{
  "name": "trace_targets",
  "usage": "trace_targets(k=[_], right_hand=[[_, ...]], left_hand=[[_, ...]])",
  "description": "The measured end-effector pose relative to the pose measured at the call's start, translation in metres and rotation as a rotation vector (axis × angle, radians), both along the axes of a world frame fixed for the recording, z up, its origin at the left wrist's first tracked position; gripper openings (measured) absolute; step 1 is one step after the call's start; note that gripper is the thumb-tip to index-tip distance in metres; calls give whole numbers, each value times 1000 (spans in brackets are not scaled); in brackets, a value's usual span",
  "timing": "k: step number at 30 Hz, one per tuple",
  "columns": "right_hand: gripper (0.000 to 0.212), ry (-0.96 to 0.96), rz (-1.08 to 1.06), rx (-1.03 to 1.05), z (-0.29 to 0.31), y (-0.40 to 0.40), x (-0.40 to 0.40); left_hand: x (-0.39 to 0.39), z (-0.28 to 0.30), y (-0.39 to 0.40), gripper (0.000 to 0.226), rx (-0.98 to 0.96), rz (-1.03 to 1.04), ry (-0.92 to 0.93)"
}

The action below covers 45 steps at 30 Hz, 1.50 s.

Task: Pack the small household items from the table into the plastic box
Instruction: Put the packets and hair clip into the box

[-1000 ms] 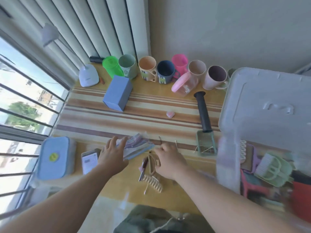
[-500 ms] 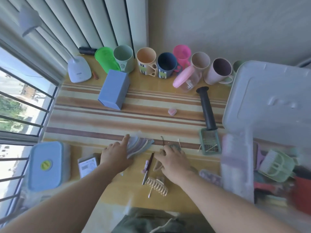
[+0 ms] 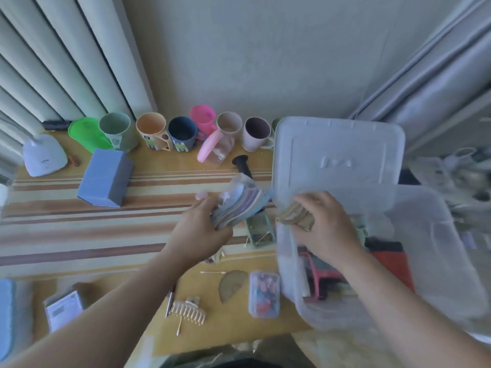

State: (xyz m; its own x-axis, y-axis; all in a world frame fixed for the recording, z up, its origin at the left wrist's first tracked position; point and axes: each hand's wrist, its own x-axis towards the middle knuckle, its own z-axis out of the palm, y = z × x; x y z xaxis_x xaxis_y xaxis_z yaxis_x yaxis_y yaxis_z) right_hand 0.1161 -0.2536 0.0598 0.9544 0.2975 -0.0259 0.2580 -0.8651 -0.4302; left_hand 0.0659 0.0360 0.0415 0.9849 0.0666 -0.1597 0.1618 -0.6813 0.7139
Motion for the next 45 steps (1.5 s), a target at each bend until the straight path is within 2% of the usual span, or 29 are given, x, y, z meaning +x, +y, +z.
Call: trace_targets(k=[3, 5, 8, 11, 14, 17, 20, 23, 25, 27, 29, 32, 34, 36, 39, 42, 45], right_hand=[[56, 86, -105, -58, -1, -78, -8], [53, 213, -133, -146, -5, -118, -19], [56, 486, -38, -325, -28, -153, -33], [57, 609, 122, -380, -56, -167, -40], [60, 631, 213, -354, -69, -167, -39], [76, 684, 234, -254, -73, -168, -32], [68, 756, 153, -109, -57, -185, -22], [69, 665, 12, -45, -35, -214, -14], [84, 513, 2, 33, -29, -228, -11], [97, 385, 101, 27, -20, -231, -11], [99, 241, 275, -96, -15, -227, -12], [89, 180, 435, -296, -21, -217, -19], [73, 185, 419, -334, -29, -212, -23], [47, 130, 386, -332, -33, -211, -24], [17, 174, 248, -323, -35, -220, -16], [18, 228, 3, -312, -45, -235, 2], [14, 194, -46, -302, -59, -229, 22]], left_hand=[[8, 20, -59, 40, -67, -150, -78], [8, 29, -97, 35, -100, -220, -101], [7, 33, -148, 32, -94, -285, -109], [0, 29, -187, 38, -79, -300, -74], [-9, 24, -215, 47, -51, -273, -20], [-15, 17, -235, 54, 20, -222, 57], [-19, 9, -248, 49, 92, -182, 134], [-18, 3, -260, 42, 134, -177, 177], [-13, 0, -269, 43, 171, -204, 222], [-6, -2, -278, 43, 213, -257, 257], [0, -2, -286, 47, 225, -313, 270], [7, -1, -296, 53, 185, -401, 265], [9, -5, -299, 48, 183, -439, 250], [7, -9, -298, 48, 213, -417, 194], [-2, -13, -288, 67, 252, -340, 42], [-8, -9, -270, 63, 286, -307, -138], [-19, -3, -249, 53, 384, -290, -199]])
